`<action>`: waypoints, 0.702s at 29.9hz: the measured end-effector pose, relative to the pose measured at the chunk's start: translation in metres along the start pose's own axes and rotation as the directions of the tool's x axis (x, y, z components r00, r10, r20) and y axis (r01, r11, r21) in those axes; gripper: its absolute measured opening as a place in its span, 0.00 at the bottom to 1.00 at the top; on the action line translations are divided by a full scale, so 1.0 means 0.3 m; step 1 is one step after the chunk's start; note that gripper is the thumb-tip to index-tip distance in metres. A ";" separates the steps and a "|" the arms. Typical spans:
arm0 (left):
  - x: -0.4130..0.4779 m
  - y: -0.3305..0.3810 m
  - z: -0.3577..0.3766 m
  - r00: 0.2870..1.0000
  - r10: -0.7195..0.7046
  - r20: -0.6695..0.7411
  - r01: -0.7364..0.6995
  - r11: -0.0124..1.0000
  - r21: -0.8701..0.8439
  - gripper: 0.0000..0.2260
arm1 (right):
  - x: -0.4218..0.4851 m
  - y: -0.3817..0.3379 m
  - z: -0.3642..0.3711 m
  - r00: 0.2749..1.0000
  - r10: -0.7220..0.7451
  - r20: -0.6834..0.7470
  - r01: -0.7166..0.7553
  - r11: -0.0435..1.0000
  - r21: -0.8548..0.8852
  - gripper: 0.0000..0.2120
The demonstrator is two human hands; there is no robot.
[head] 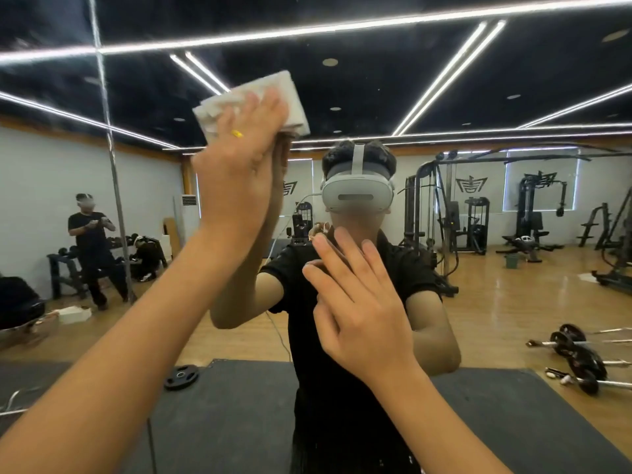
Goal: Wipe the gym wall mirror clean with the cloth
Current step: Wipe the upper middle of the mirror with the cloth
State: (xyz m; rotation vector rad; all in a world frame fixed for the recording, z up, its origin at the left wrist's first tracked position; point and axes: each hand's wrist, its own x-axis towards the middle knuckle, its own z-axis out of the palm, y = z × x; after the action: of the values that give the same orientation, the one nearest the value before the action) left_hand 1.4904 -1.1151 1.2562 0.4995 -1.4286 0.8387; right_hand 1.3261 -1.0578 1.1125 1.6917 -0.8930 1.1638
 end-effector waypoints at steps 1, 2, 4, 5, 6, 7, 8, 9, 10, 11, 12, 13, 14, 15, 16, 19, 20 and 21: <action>0.005 0.023 0.017 0.999 0.029 0.019 -0.029 0.999 -0.022 0.18 | 0.001 0.001 -0.001 1.000 0.001 0.003 -0.001 1.000 0.000 0.19; 0.017 0.049 0.027 0.997 0.069 0.031 -0.068 0.997 -0.039 0.17 | 0.001 0.002 -0.001 1.000 0.001 0.004 -0.001 1.000 -0.002 0.19; 0.044 0.085 0.028 0.988 0.142 0.060 -0.141 0.990 -0.020 0.17 | 0.000 0.006 -0.001 1.000 -0.006 0.010 0.006 1.000 -0.006 0.19; 0.060 0.085 0.017 0.982 0.165 0.094 -0.165 0.986 0.000 0.19 | -0.003 0.009 -0.001 1.000 -0.011 0.013 0.011 1.000 -0.008 0.19; 0.071 0.072 0.007 0.975 0.176 0.139 -0.181 0.983 0.024 0.20 | -0.006 0.015 -0.002 1.000 -0.015 0.016 0.015 1.000 -0.008 0.19; 0.079 0.041 -0.018 0.968 0.183 0.169 -0.194 0.980 0.051 0.21 | -0.005 0.014 0.001 1.000 -0.020 0.018 0.020 1.000 -0.003 0.19; 0.083 0.001 -0.037 0.972 0.172 0.163 -0.184 0.981 0.064 0.20 | -0.007 0.017 0.000 0.999 -0.021 0.023 0.022 1.000 -0.006 0.19; 0.086 -0.047 -0.064 0.982 0.131 0.134 -0.141 0.987 0.071 0.18 | -0.008 0.020 -0.002 0.999 -0.020 0.027 0.020 1.000 -0.010 0.19; 0.081 -0.113 -0.097 0.992 0.069 0.101 -0.078 0.993 0.089 0.17 | -0.005 0.018 -0.001 0.999 -0.020 0.027 0.020 1.000 -0.005 0.19; 0.076 -0.177 -0.139 0.997 -0.008 0.073 0.000 0.993 0.116 0.17 | -0.001 0.015 -0.001 0.999 -0.020 0.026 0.020 1.000 0.000 0.19; 0.067 -0.235 -0.177 0.996 -0.076 0.044 0.070 0.988 0.138 0.17 | 0.001 0.013 -0.001 0.999 -0.018 0.027 0.018 1.000 0.002 0.19; 0.057 -0.273 -0.206 0.991 -0.129 0.023 0.124 0.981 0.150 0.17 | 0.001 0.011 -0.001 0.999 -0.014 0.030 0.014 1.000 0.004 0.19; 0.052 -0.295 -0.221 0.987 -0.162 0.001 0.160 0.975 0.155 0.17 | 0.001 0.009 -0.001 0.999 -0.012 0.031 0.011 1.000 0.007 0.20; 0.053 -0.297 -0.218 0.984 -0.176 -0.020 0.177 0.970 0.166 0.17 | 0.000 0.008 -0.001 1.000 -0.009 0.029 0.009 1.000 0.012 0.20; 0.060 -0.290 -0.197 0.983 -0.178 -0.043 0.183 0.968 0.172 0.17 | -0.001 0.009 -0.002 1.000 -0.007 0.026 0.006 1.000 0.018 0.20; 0.102 -0.238 -0.133 0.975 -0.198 -0.098 0.211 0.966 0.148 0.17 | -0.006 0.012 -0.001 1.000 -0.006 0.024 0.005 0.999 0.031 0.20; 0.117 -0.227 -0.120 0.975 -0.193 -0.108 0.207 0.969 0.131 0.17 | -0.007 0.013 -0.001 1.000 -0.007 0.020 0.007 0.999 0.032 0.20; 0.133 -0.213 -0.115 0.975 -0.189 -0.116 0.202 0.972 0.117 0.17 | -0.007 0.014 -0.001 1.000 -0.009 0.015 0.008 1.000 0.030 0.20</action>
State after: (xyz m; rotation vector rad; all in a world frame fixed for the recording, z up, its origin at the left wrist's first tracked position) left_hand 1.5587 -1.1217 1.3026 0.6739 -1.2133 0.7887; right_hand 1.3217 -1.0589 1.1116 1.7284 -0.8808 1.1656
